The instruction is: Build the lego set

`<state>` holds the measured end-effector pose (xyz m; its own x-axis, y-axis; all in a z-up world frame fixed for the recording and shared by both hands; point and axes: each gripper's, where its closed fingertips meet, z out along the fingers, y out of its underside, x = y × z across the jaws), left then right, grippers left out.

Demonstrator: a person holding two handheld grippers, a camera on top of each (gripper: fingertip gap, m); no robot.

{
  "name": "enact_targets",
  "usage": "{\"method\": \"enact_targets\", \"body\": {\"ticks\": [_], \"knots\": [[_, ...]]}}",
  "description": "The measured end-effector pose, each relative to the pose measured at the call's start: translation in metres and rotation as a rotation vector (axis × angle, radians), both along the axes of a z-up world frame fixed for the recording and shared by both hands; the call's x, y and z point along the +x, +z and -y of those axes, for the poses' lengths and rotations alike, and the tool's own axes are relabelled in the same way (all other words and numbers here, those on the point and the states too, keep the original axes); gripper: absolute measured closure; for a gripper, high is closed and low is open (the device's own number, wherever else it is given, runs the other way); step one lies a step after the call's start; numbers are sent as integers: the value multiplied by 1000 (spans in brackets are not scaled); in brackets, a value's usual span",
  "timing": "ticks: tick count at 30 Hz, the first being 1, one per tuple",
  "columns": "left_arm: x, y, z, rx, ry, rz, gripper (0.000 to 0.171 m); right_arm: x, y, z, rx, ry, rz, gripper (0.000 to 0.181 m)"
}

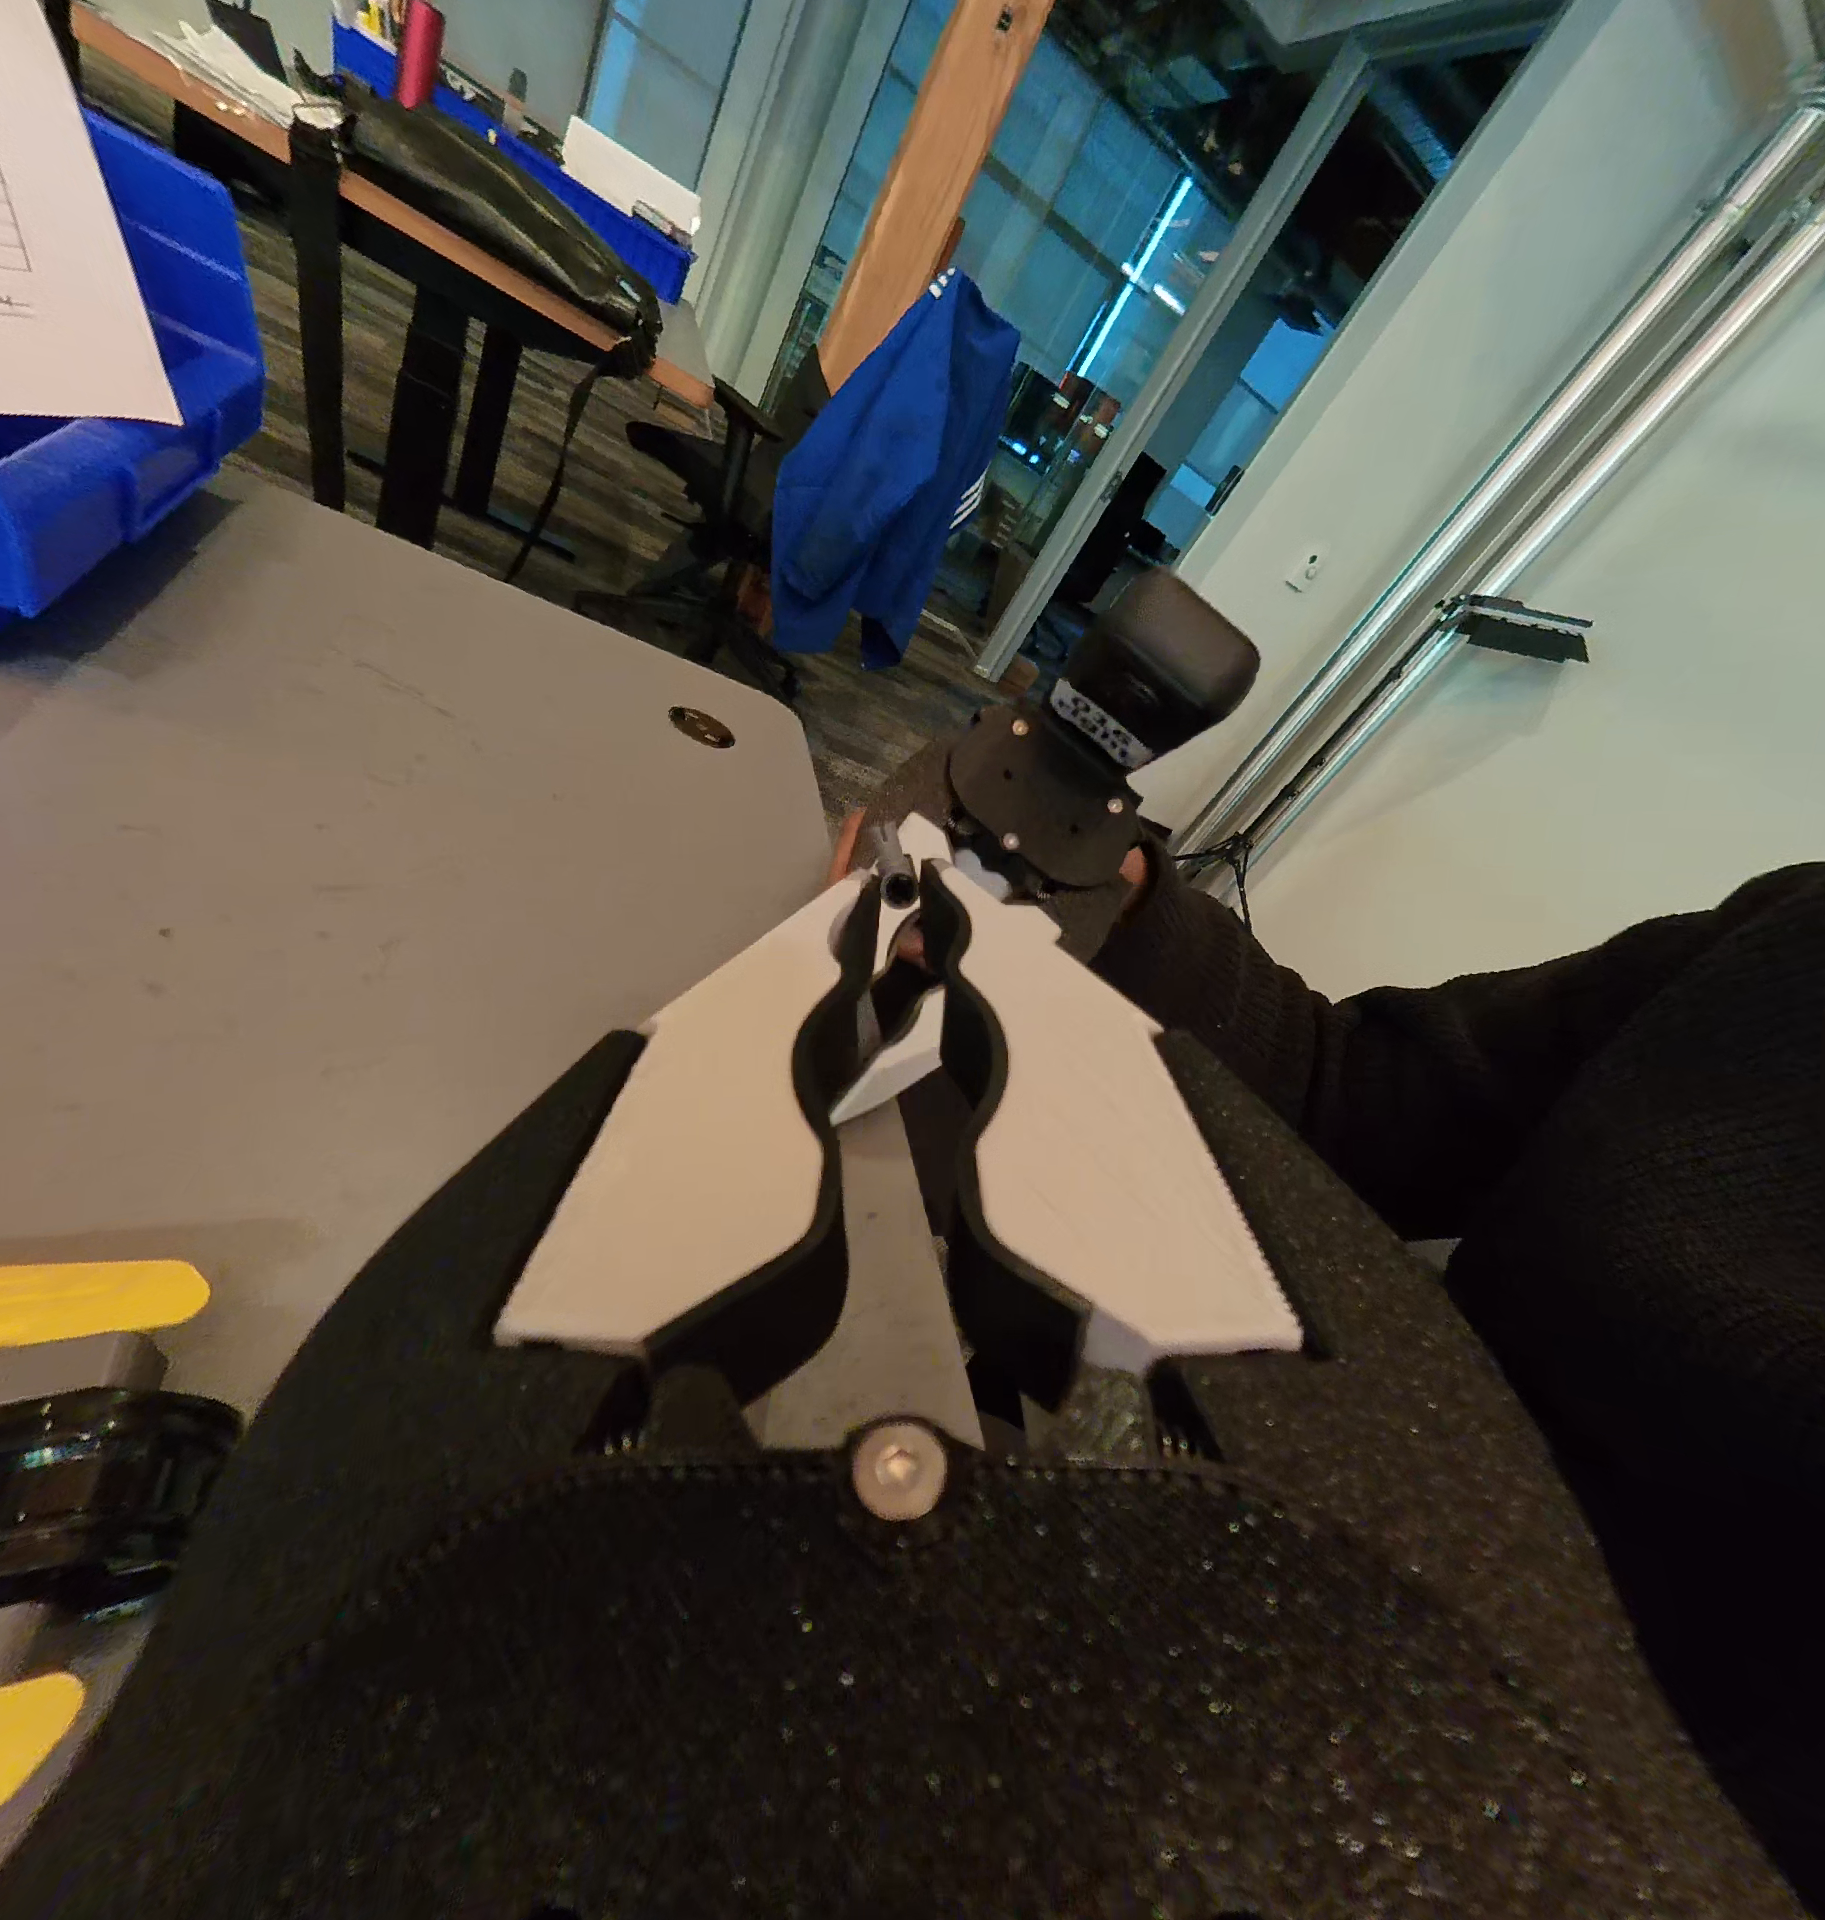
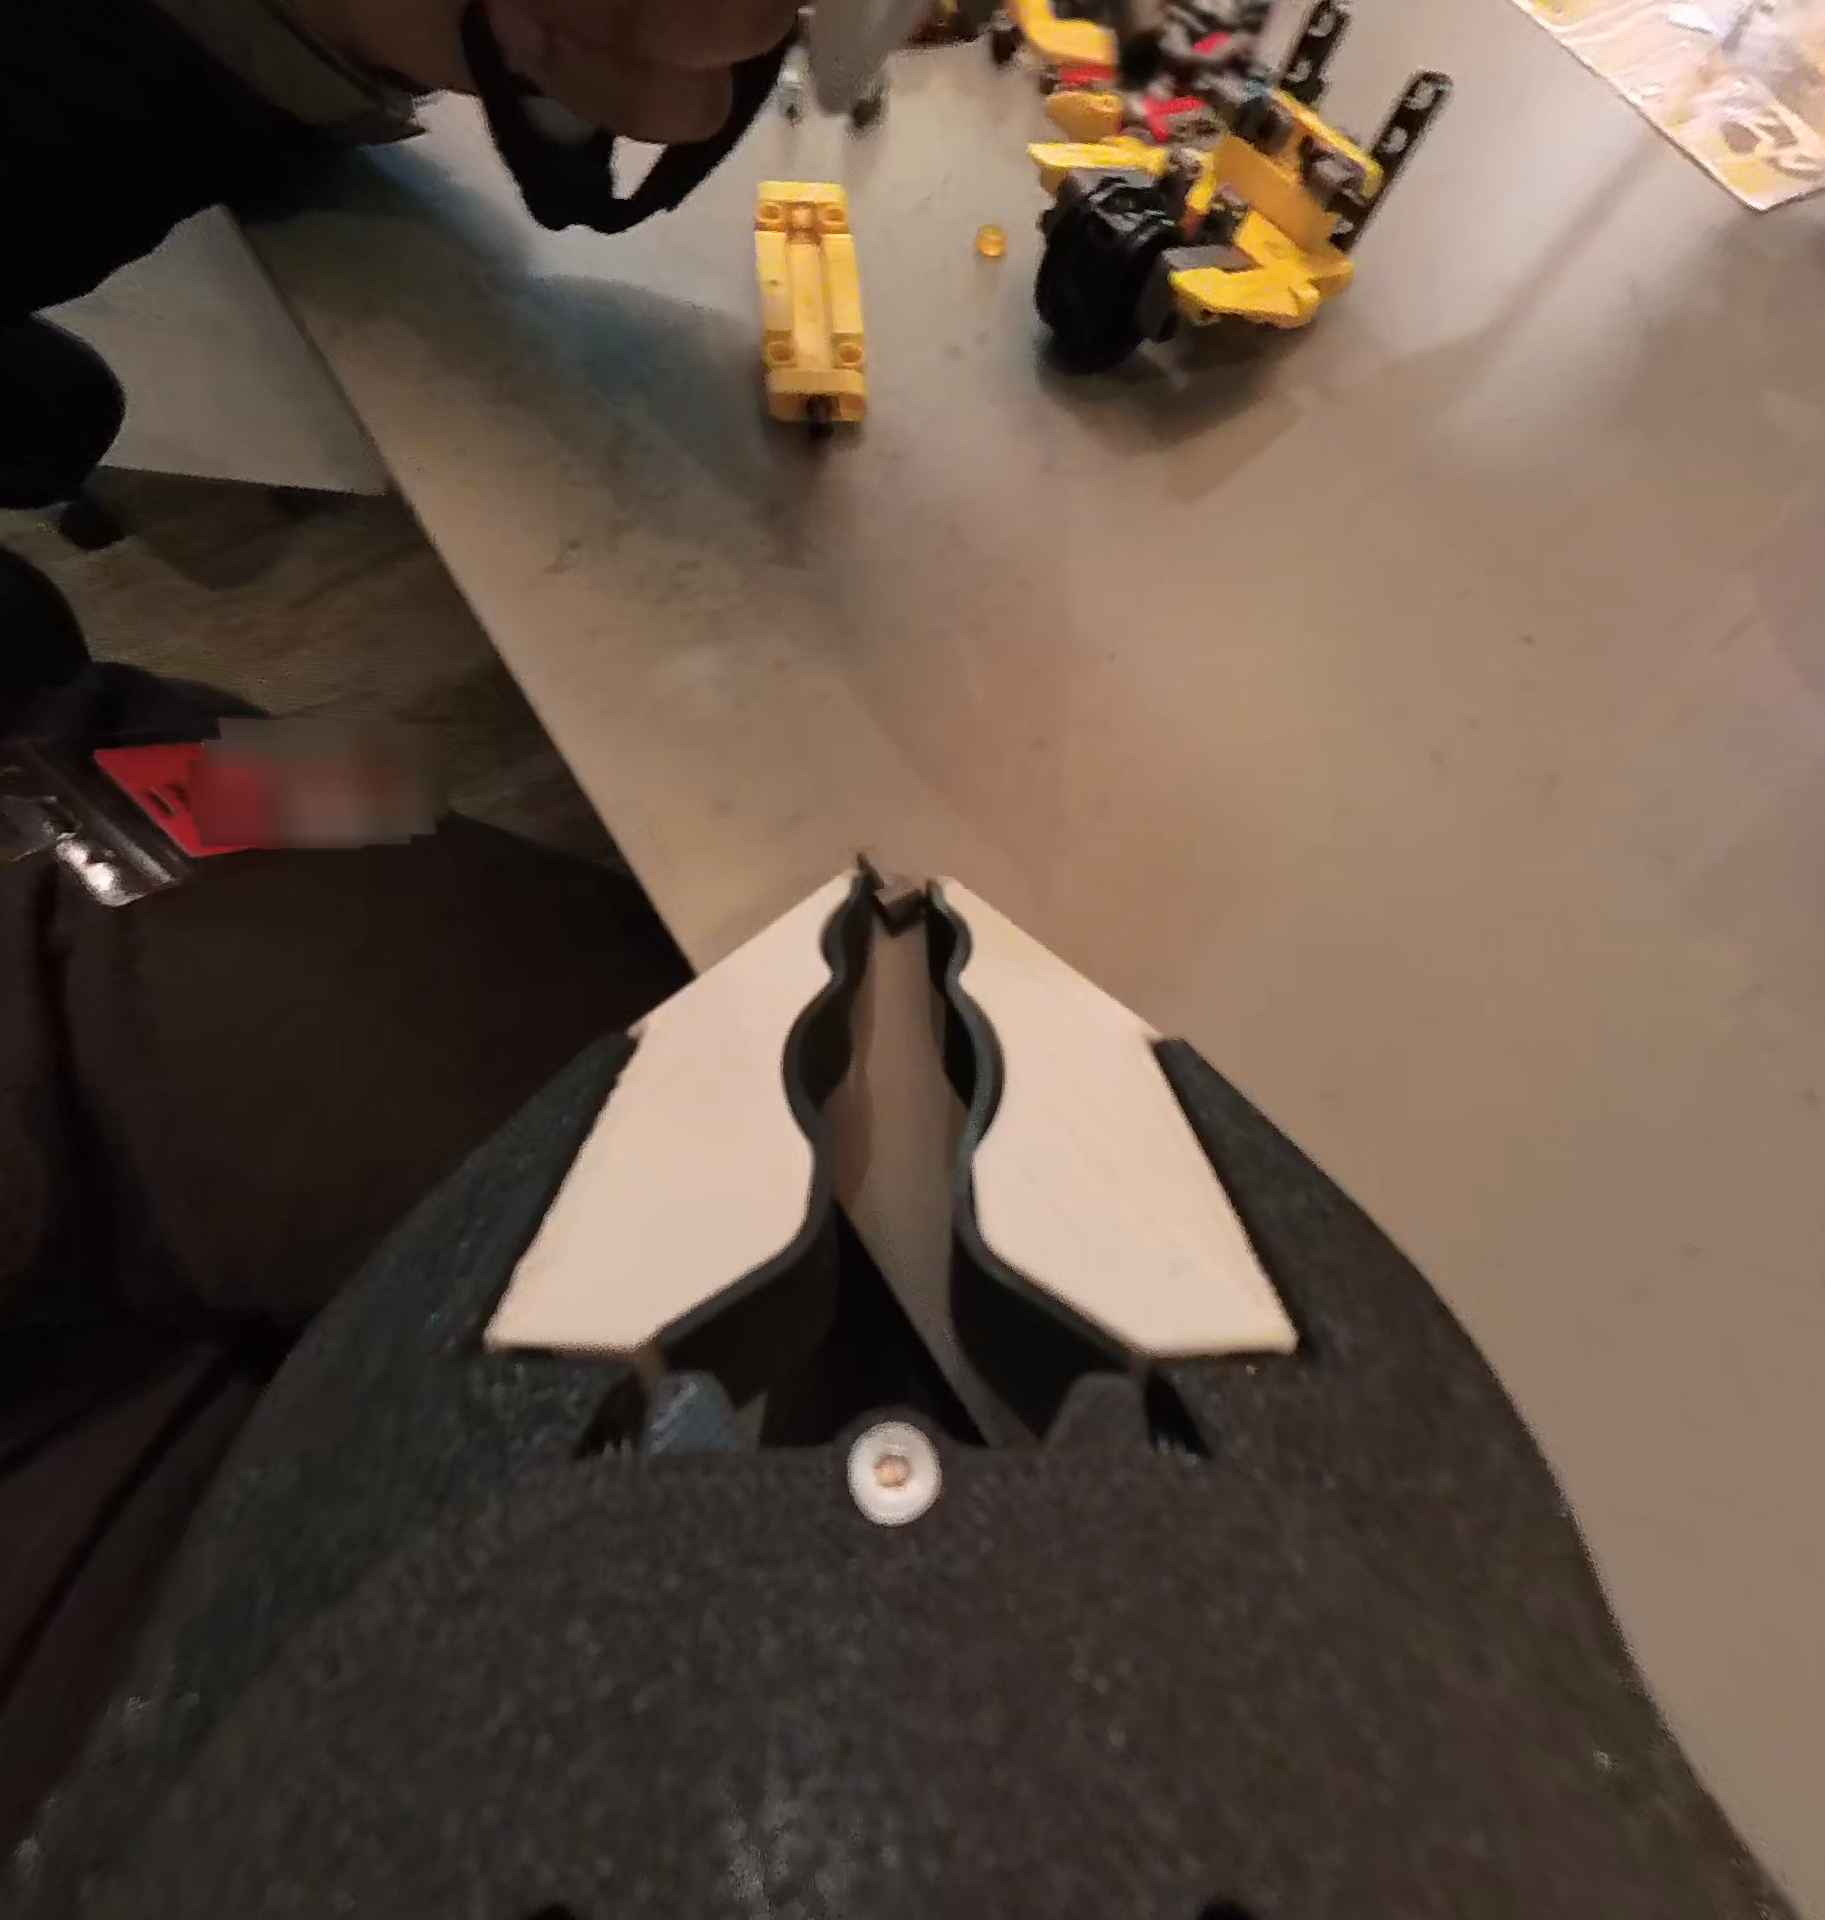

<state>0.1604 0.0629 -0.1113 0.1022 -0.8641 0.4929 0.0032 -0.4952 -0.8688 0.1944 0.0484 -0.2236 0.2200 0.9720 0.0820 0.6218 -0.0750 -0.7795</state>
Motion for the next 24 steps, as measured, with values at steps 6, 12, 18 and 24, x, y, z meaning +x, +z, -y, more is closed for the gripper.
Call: {"method": "enact_targets", "body": {"ticks": [6, 12, 18, 24], "knots": [[3, -36, -10, 6, 70, -223, 167, 12, 3, -28, -105, -182, -56, 172], [5, -93, -8, 83, 72, -589, 166, 12, 23, -38, -298, -274, -270, 171], [7, -105, -2, 44, 29, -629, 166, 7, 27, -37, -562, -298, -411, 171], [6, -105, -3, 55, 31, -635, 154, 2, 25, -33, -630, -301, -408, 171]]}}
